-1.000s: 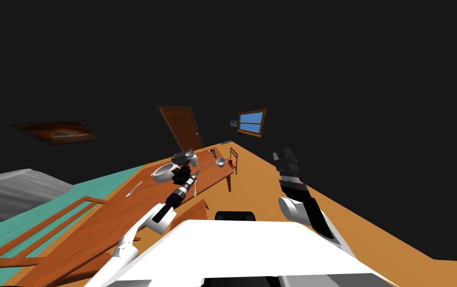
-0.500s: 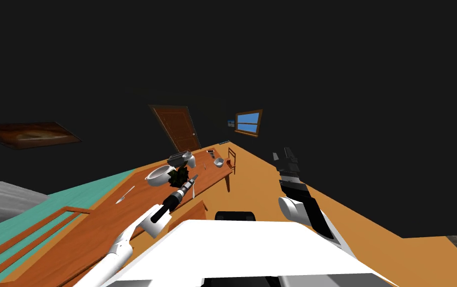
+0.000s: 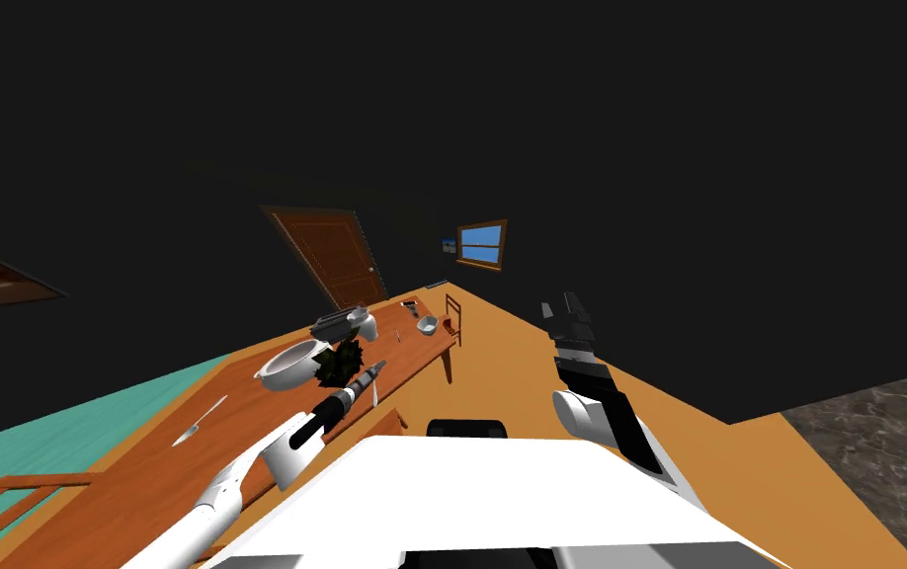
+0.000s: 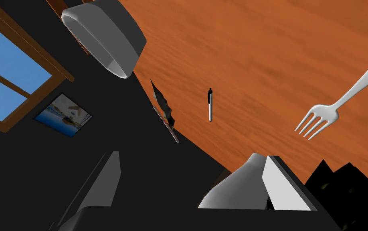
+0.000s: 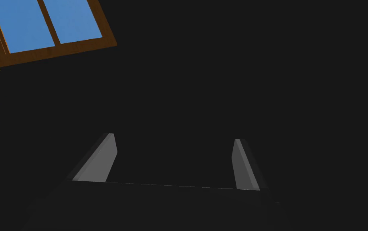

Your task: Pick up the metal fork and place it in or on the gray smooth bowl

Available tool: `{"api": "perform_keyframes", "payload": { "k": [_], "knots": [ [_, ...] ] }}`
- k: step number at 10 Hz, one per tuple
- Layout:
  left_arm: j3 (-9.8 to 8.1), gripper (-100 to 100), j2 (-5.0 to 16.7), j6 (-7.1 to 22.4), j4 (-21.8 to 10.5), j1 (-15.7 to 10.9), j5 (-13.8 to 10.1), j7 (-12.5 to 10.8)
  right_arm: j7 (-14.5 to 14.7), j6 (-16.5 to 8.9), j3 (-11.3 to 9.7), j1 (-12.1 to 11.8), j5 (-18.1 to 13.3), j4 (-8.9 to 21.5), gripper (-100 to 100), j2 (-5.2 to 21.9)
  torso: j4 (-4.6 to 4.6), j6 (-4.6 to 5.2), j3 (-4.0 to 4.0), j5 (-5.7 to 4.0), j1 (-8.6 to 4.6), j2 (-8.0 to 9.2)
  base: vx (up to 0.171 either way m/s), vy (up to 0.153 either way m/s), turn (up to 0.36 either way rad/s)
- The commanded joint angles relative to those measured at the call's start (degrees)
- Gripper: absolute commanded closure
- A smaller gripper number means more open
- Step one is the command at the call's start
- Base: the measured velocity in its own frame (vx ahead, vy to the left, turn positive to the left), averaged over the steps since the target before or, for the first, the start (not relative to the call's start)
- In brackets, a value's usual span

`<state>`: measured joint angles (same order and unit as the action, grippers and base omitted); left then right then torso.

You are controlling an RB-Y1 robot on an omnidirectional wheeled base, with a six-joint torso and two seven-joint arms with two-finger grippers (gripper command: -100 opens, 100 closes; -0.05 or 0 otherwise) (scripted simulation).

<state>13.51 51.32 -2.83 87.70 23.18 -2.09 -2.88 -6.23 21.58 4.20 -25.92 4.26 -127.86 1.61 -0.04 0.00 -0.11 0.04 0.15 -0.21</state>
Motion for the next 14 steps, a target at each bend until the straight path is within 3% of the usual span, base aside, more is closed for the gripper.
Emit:
{"api": "perform_keyframes", "payload": {
  "k": [1,2,3,4,5,6,7,8,9,13,14],
  "knots": [
    [1.48,-100,0.82,-0.45,-2.86,-0.50,-0.55,-0.04,0.00,0.00,0.00,0.00,0.00,0.00,0,0.00,0.00,0.00,0.00,0.00,0.00,0.00,0.026,0.006,-0.052],
    [3.61,-100,2.48,0.13,-5.04,-0.78,-1.75,-0.15,0.00,0.00,0.00,-0.01,0.00,0.00,0,0.00,0.00,-0.05,0.02,-0.01,-0.08,0.03,0.042,0.008,-0.133],
    [3.61,-100,2.48,0.13,-5.88,-0.78,-1.75,-0.15,0.00,0.00,0.00,0.00,0.00,0.00,0,0.00,0.00,-0.02,0.00,-0.01,-0.08,0.00,0.032,0.014,-0.085],
    [5.80,-100,4.00,0.65,-7.61,-1.04,-3.04,-0.20,0.00,0.00,0.00,-0.01,0.00,0.00,0,0.00,0.00,-0.04,0.01,-0.01,-0.08,0.03,0.031,0.002,-0.151],
    [5.80,-100,4.00,0.65,-8.26,-1.04,-3.04,-0.20,0.00,0.00,0.00,0.00,0.00,0.00,0,0.00,0.01,-0.01,0.01,-0.02,-0.11,0.02,0.034,0.013,-0.093],
    [8.02,-100,5.37,1.11,-9.89,-1.29,-4.41,-0.21,0.00,0.00,0.00,-0.01,0.00,0.00,0,0.00,0.00,-0.04,0.01,-0.01,-0.09,0.02,0.040,0.008,-0.139],
    [8.02,-100,5.37,1.11,-10.58,-1.29,-4.41,-0.21,0.00,0.00,0.00,0.00,0.00,0.00,0,0.00,0.00,-0.01,0.00,-0.02,-0.10,-0.01,0.035,0.010,-0.093],
    [10.27,-100,6.59,1.52,-12.45,-1.53,-5.84,-0.19,0.00,0.00,0.00,-0.01,0.00,0.00,0,0.00,0.00,-0.04,0.00,-0.02,-0.10,0.01,0.042,0.002,-0.183],
    [10.27,-100,6.59,1.52,-12.84,-1.53,-5.84,-0.19,0.00,0.00,0.00,0.00,0.00,0.00,0,0.00,0.00,-0.01,-0.01,-0.02,-0.12,-0.01,0.035,0.005,-0.079],
    [18.37,-100,10.10,2.71,-20.62,-2.37,-11.81,0.19,0.00,0.00,0.00,-0.01,0.00,0.00,0,0.00,-0.04,-0.01,-0.11,-0.02,-0.14,-0.20,0.078,0.002,-0.201],
    [21.10,-100,10.63,2.91,-22.82,-2.55,-13.28,0.32,0.00,0.00,0.00,-0.01,0.00,0.00,0,0.00,-0.06,-0.02,-0.14,-0.02,-0.11,-0.25,0.091,0.006,-0.197]
  ]
}}
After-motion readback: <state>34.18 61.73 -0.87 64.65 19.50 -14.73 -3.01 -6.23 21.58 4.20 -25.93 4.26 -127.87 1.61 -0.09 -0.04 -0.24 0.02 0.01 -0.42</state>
